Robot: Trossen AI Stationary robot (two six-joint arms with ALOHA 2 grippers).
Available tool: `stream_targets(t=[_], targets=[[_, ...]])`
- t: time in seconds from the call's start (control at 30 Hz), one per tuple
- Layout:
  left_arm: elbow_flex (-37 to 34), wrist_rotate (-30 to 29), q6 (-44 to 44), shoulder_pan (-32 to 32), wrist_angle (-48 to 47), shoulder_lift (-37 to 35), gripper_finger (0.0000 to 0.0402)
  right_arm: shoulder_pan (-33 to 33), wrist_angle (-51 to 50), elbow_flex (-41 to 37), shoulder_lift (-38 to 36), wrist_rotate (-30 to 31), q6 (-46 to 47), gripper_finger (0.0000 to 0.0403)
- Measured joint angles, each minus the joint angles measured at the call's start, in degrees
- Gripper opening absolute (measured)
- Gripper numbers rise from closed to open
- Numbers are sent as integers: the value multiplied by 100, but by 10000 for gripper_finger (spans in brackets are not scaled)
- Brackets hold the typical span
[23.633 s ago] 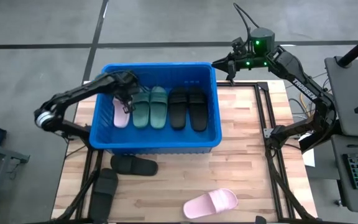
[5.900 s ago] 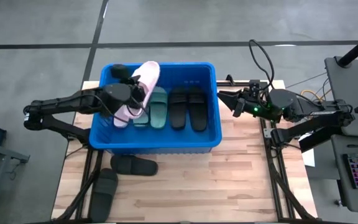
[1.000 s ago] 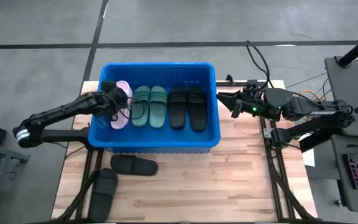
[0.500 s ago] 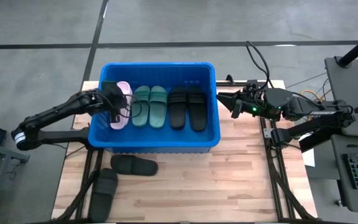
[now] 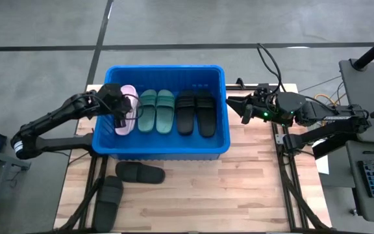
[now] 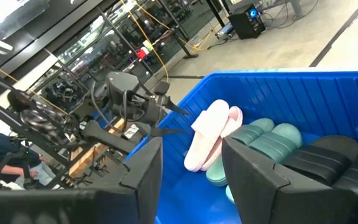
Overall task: Pick and place slides into bin
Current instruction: Put the black slide into the blue bin
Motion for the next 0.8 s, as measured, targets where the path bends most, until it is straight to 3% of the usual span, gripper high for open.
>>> stream_targets(t=[0.3,0.47,0.53,0.8], targets=[[462,1954,-1283,0,15,3,213,0,-7,0,2,0,-20,156],[913,2812,-3131,-4,59,151,213,0,-7,0,2,0,-133,150],[1072,3159,-3471,0,58,187,213,0,-7,-2,2,7,-151,148],[1222,5407,-4341,-4,963,126,212,0,-4,-1,2,26,-295,149]])
